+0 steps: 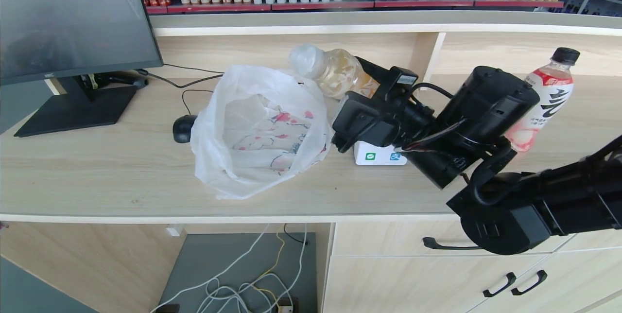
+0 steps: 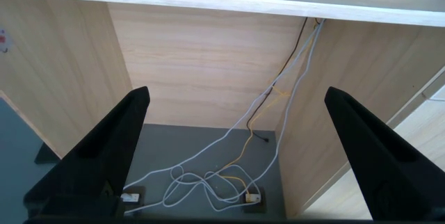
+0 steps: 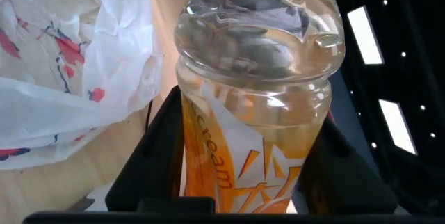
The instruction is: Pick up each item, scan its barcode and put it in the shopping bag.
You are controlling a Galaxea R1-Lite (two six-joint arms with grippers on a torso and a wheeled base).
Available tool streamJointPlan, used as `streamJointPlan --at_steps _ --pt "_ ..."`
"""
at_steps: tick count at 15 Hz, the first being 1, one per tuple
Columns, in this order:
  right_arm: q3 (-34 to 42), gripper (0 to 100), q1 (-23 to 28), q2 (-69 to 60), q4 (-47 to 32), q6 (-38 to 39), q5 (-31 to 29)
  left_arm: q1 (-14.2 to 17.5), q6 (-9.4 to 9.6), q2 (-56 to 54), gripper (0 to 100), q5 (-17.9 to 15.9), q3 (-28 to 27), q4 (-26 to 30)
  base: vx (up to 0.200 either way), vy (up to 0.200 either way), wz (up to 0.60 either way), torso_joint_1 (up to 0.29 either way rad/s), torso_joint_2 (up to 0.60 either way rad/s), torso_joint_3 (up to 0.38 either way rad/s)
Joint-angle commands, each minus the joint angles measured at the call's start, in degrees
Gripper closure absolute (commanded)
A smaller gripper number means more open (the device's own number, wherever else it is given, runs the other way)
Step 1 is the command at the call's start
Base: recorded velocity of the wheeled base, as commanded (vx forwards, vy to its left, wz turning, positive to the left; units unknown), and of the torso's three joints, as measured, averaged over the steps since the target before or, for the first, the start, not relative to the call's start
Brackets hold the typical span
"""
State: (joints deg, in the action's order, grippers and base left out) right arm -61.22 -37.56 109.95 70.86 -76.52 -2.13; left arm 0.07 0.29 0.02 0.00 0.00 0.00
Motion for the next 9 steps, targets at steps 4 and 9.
streamJointPlan --at_steps 4,9 --pt "0.31 100 3.63 -1.31 -1.52 -1.09 3.54 0.01 0.06 -0.02 0 0.0 0.0 0.0 0.0 0.0 0.0 0.0 0.0 0.0" --pt "1.54 100 3.63 -1.31 -1.52 -2.41 3.63 0.01 0.06 -0.02 0 0.0 0.0 0.0 0.0 0.0 0.0 0.0 0.0 0.0"
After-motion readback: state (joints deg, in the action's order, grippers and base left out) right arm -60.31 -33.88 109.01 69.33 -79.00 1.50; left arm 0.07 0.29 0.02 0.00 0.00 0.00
